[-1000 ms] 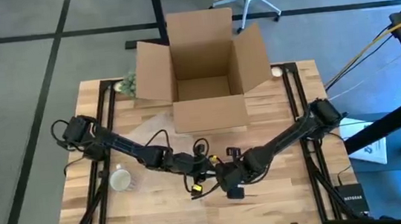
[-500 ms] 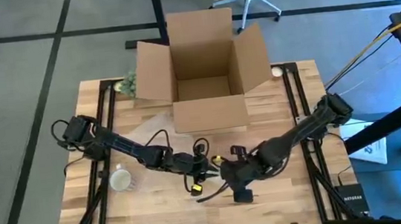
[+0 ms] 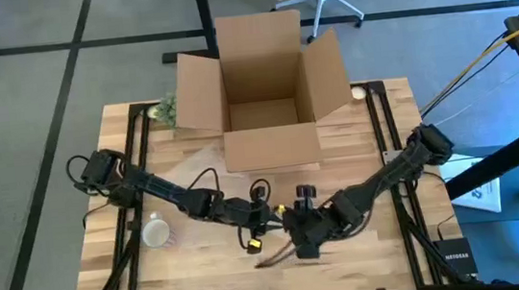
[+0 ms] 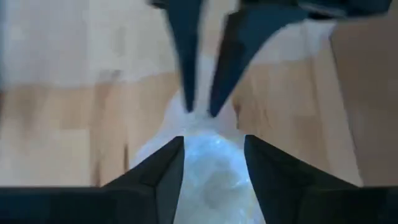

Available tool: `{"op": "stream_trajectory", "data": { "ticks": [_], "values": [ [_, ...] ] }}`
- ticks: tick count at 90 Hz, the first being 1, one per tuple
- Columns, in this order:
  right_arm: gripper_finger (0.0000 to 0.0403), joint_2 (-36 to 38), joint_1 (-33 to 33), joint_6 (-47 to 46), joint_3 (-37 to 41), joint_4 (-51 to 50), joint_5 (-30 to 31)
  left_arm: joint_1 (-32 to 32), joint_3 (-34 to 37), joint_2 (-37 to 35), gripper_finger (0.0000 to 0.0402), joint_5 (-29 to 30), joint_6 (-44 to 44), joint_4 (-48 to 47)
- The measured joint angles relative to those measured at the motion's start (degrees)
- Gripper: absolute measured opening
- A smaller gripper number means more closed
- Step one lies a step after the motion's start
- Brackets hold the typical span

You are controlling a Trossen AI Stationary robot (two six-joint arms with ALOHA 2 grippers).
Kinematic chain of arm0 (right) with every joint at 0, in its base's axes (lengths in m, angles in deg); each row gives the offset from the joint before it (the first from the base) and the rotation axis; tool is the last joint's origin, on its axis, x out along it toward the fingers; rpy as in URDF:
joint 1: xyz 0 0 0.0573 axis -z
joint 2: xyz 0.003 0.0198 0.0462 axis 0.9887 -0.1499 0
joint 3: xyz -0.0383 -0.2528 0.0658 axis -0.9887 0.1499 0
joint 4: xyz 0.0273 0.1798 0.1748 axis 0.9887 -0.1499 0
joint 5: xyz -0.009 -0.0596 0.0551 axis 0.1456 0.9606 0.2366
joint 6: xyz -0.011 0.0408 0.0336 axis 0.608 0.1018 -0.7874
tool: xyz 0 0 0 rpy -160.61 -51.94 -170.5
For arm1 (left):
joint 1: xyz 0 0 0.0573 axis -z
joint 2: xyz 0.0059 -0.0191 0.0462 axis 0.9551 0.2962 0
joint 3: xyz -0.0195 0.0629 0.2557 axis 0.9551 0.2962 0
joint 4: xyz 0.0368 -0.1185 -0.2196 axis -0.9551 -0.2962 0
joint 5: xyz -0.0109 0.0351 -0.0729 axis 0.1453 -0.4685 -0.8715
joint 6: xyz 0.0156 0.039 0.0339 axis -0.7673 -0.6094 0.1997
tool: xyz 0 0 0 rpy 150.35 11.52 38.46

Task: Wrap mug
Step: Wrap the orange mug with the bubble wrap

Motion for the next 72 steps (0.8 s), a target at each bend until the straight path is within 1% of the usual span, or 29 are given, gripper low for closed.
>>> {"op": "stream_trajectory", "data": {
  "ticks": [9,23,27,42,51,62,72],
  "values": [
    [0.0113,-1.43,1.84,1.63,0.0,0.31,-3.86,0.02,0.0,0.0,0.0053,0.0,0.03,0.04],
    [0.0023,-4.43,3.36,2.81,-0.13,0.81,-8.06,0.07,0.0,0.0,0.0053,0.0,0.02,0.02],
    [0.001,-5.02,3.36,2.76,0.01,0.93,-8.39,0.08,0.0,0.0,0.0053,0.0,0.02,0.02],
    [0.0012,-6.97,3.29,0.85,2.18,2.28,-9.36,0.38,0.0,0.0,0.0053,0.0,0.02,0.12],
    [0.0002,-7.06,3.06,0.44,3.04,2.46,-10.98,0.39,0.0,0.0,0.0053,0.0,0.02,0.31],
    [0.0004,-7.07,2.73,-0.48,5.29,4.59,-11.2,0.37,0.0,0.0,0.0053,0.0,0.02,0.31],
    [0.0002,-7.0,2.91,-0.7,6.3,5.02,-13.29,0.37,0.0,0.0,0.0053,0.01,0.02,0.31]
  ]
}}
